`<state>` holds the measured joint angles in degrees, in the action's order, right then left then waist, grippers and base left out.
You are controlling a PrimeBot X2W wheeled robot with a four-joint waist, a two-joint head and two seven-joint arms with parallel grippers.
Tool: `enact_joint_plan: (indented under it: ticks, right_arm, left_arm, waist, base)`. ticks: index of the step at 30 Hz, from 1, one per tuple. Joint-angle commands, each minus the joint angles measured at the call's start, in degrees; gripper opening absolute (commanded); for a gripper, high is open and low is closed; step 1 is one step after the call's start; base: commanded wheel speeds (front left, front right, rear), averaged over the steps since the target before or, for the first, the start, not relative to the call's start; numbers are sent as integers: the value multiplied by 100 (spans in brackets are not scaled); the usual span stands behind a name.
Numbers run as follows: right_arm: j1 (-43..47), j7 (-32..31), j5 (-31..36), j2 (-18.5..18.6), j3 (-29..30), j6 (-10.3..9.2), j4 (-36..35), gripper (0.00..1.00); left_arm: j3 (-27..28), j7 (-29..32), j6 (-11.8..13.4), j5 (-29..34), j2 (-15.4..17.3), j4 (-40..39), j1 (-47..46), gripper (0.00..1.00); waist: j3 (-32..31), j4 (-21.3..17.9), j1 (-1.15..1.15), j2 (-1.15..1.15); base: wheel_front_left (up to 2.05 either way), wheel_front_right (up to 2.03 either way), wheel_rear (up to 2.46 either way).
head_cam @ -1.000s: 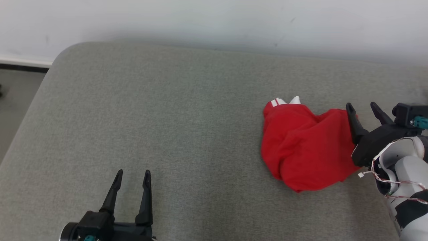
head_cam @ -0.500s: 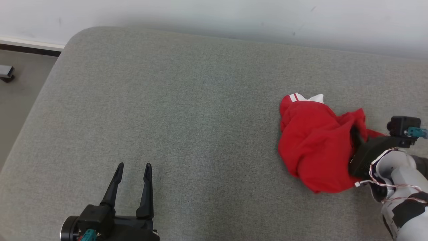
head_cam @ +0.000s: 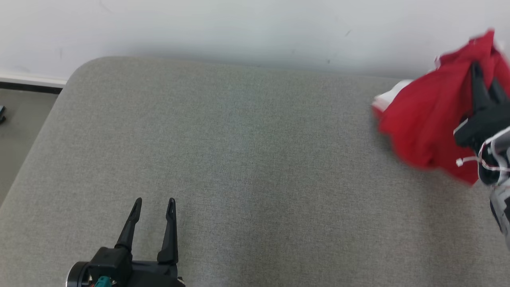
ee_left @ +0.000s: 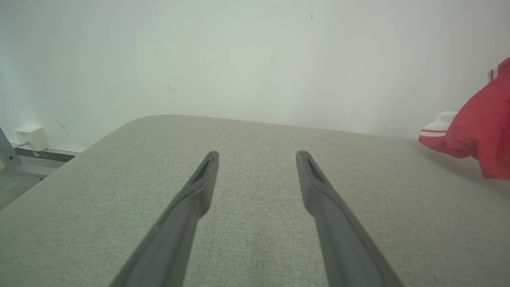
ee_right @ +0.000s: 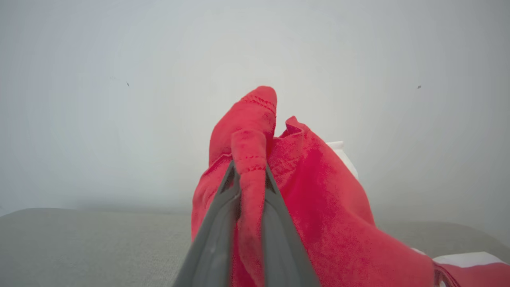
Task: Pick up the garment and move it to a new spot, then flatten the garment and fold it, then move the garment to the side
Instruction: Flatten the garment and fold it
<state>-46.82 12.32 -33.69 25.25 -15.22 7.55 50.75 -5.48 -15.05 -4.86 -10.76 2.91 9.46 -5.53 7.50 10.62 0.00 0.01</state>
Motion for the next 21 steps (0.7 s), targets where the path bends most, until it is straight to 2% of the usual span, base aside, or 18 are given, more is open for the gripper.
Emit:
enact_joint_plan:
  ticks: [1, 5, 12, 16, 21]
  right_arm:
    - [-206, 114, 56, 31, -38, -12, -169, 0]
    - [-324, 240, 228, -246, -266, -12, -694, 0]
    - [204, 277, 508, -694, -725, -12, -1108, 0]
    - [714, 285, 617, -1064, -1081, -12, -1144, 0]
    - [1227, 284, 803, -1567, -1890, -12, -1042, 0]
  left_arm:
    - [26, -18, -7, 2, -1, -5, 95, 100]
    - [65, -18, 20, -22, -2, -37, 197, 100]
    - [76, -18, 35, -75, -2, -44, 265, 100]
    - [82, -18, 53, -105, -3, -52, 322, 100]
    - [83, -18, 53, -120, -3, -35, 292, 100]
  waist:
    - [-128, -48, 0, -1]
    - [-257, -29, 0, -1]
    - [-324, 99, 0, -1]
    - [-304, 185, 0, -1]
    - [-256, 261, 0, -1]
  base:
    - [0, 0, 0]
    - [0, 0, 0]
    - [0, 0, 0]
    - [0, 0, 0]
    - [0, 0, 0]
